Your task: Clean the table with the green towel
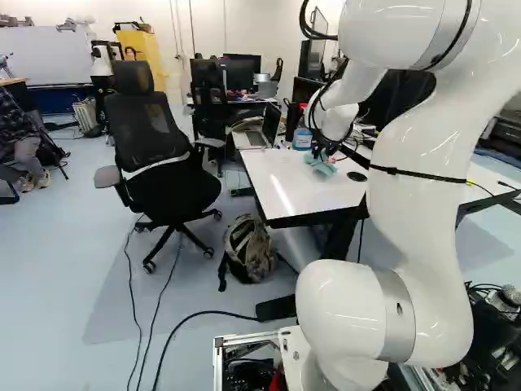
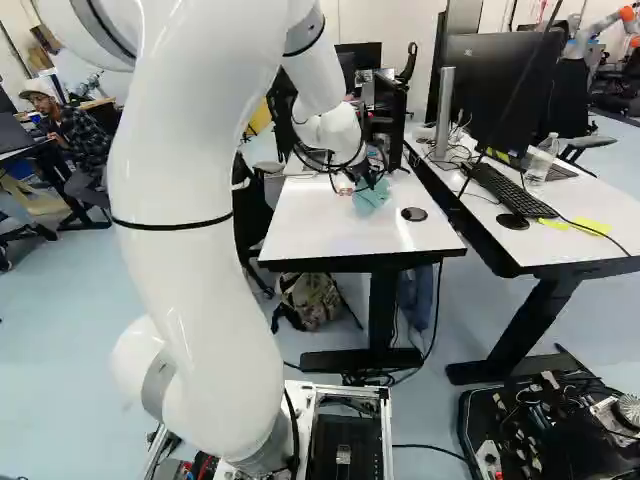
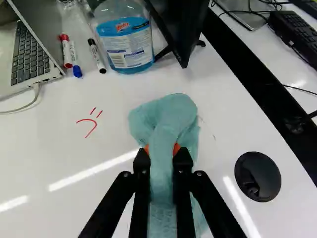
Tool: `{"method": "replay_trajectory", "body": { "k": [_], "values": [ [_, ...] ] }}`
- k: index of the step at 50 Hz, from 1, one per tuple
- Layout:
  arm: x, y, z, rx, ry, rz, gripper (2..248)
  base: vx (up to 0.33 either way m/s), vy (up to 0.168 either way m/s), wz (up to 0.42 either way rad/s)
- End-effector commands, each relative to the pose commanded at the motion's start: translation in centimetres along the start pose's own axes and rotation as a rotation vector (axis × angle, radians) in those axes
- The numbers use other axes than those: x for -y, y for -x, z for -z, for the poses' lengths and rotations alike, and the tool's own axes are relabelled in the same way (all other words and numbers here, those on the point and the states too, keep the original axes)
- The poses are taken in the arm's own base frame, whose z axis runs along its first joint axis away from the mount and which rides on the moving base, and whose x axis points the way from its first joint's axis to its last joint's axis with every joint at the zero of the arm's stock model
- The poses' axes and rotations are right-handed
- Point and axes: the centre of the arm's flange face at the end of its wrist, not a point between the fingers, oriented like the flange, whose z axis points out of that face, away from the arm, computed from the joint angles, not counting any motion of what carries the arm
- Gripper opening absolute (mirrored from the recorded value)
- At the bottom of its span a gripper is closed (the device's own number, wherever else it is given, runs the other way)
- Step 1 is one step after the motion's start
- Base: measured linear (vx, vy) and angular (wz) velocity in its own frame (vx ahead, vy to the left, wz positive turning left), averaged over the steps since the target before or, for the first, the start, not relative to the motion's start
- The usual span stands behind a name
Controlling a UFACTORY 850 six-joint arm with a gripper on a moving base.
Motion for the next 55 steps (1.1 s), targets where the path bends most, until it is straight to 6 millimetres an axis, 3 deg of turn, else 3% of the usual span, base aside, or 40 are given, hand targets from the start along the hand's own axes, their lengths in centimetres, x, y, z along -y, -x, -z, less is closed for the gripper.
{"method": "replay_trajectory", "body": {
  "k": [55],
  "values": [
    [0.0,1.0,0.1,0.114,0.000,0.000,53,0.000,0.000,0.000]
  ]
}}
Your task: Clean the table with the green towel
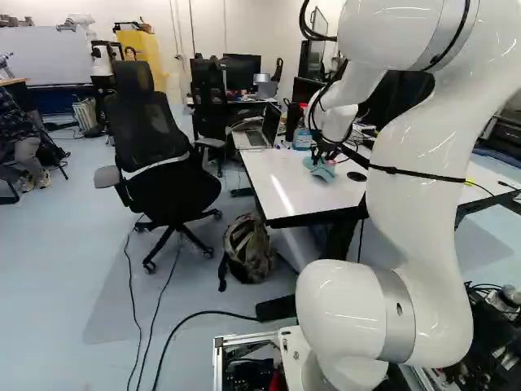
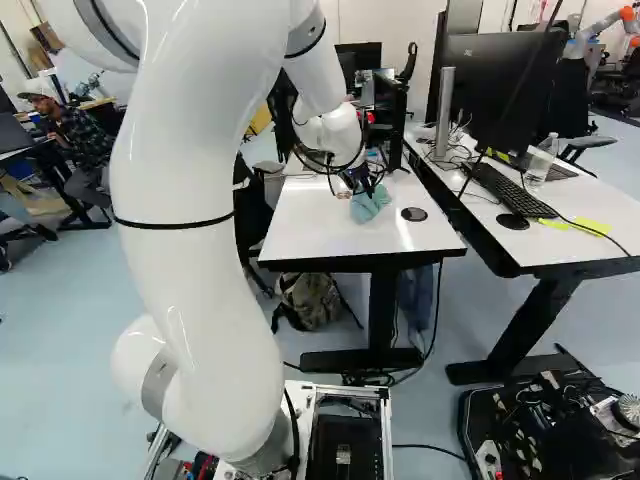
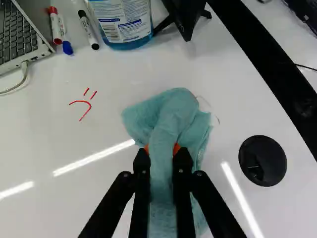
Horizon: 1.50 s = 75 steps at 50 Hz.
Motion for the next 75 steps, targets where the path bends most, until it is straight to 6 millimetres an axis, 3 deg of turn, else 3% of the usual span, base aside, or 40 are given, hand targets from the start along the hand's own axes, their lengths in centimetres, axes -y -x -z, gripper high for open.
{"method": "replay_trajectory", "body": {
  "k": [36,63,75],
  "values": [
    [0.0,0.2,-0.1,0.033,0.000,0.000,53,0.000,0.000,0.000],
    [-0.3,-3.7,-3.0,0.001,0.003,-0.005,53,0.000,0.000,0.000],
    [-1.5,-5.1,-4.0,-0.012,0.013,-0.020,53,0.000,0.000,0.000]
  ]
}}
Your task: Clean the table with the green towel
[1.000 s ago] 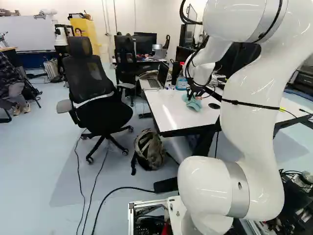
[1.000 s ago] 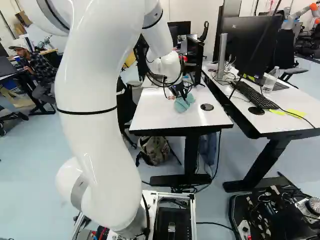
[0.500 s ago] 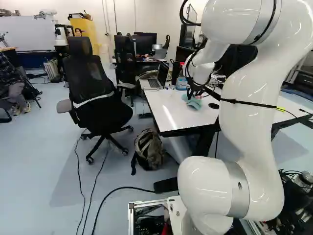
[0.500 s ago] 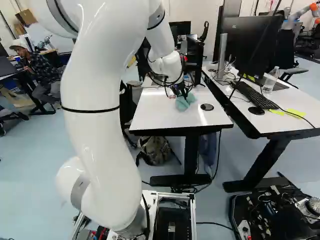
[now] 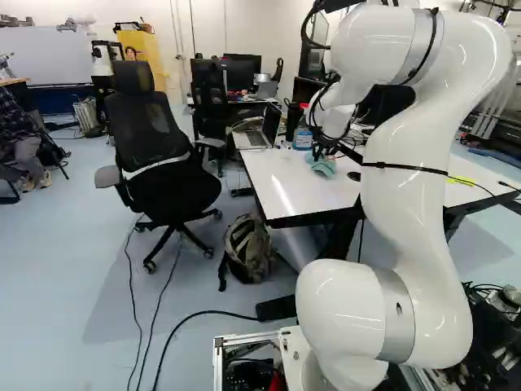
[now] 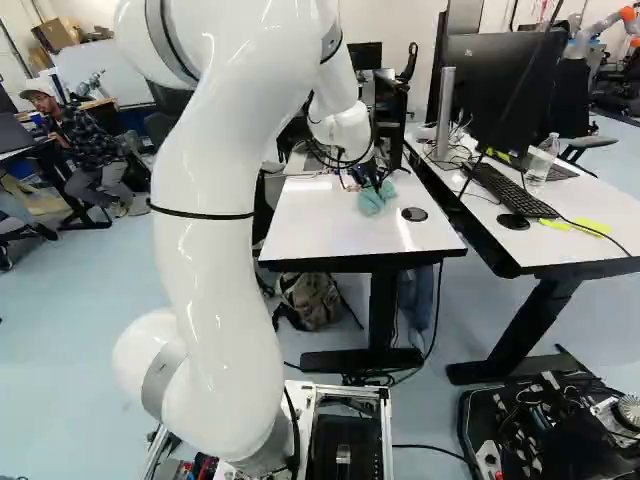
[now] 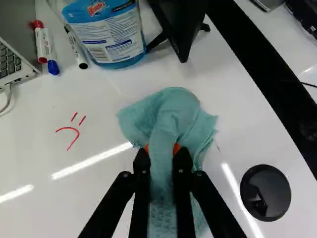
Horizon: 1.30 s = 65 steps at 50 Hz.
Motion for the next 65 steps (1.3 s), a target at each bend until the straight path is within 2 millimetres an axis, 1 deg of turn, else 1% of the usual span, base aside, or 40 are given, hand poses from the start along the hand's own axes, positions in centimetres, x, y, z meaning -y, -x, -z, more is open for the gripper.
{"method": "replay_trajectory", "body": {
  "k": [10,22,29,37,52,65],
  "values": [
    [-1.5,-0.9,-0.7,-0.009,0.013,-0.019,53,0.000,0.000,0.000],
    [-3.5,-1.5,-1.1,-0.016,0.030,-0.044,53,0.000,0.000,0.000],
    [-4.8,-1.4,-1.1,-0.016,0.041,-0.061,53,0.000,0.000,0.000],
    [-6.1,-0.8,-0.7,-0.011,0.052,-0.077,53,0.000,0.000,0.000],
    [-6.6,1.2,1.0,0.009,0.058,-0.087,53,0.000,0.000,0.000],
    [-5.5,2.8,2.2,0.024,0.049,-0.075,53,0.000,0.000,0.000]
  ]
}}
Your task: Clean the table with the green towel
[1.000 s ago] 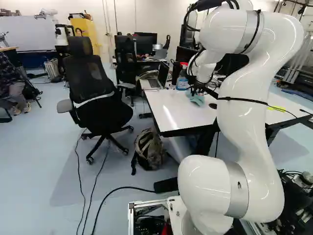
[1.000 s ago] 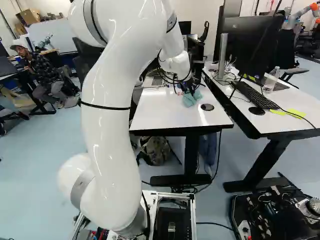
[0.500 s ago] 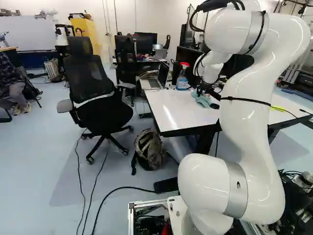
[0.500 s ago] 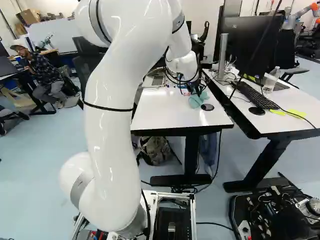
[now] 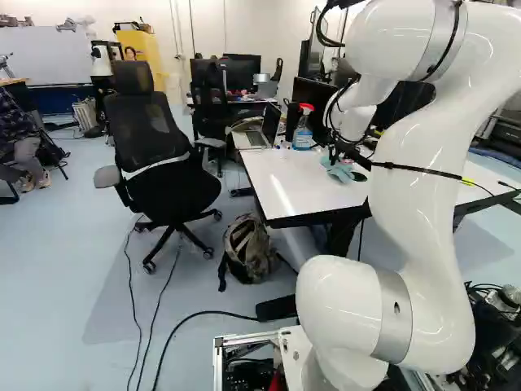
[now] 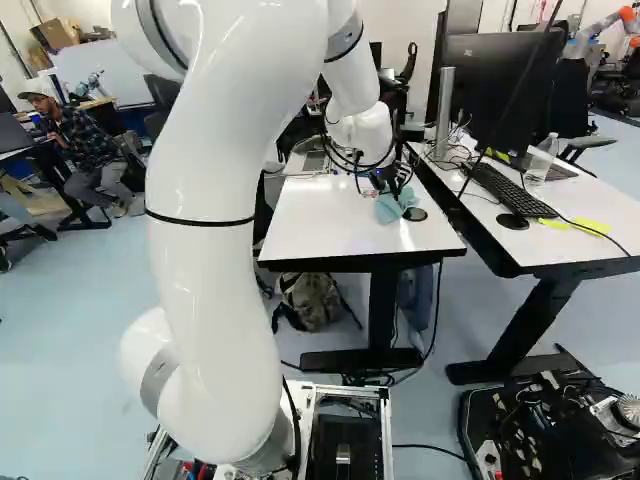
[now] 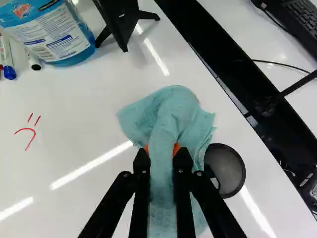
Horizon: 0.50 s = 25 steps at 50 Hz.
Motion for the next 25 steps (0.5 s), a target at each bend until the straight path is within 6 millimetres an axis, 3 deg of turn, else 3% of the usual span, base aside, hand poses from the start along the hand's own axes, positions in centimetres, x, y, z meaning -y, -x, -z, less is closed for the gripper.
{"method": "replay_trajectory", "body": {
  "k": [25],
  "values": [
    [4.0,1.6,1.1,0.012,-0.036,0.058,53,0.000,0.000,0.000]
  ]
}}
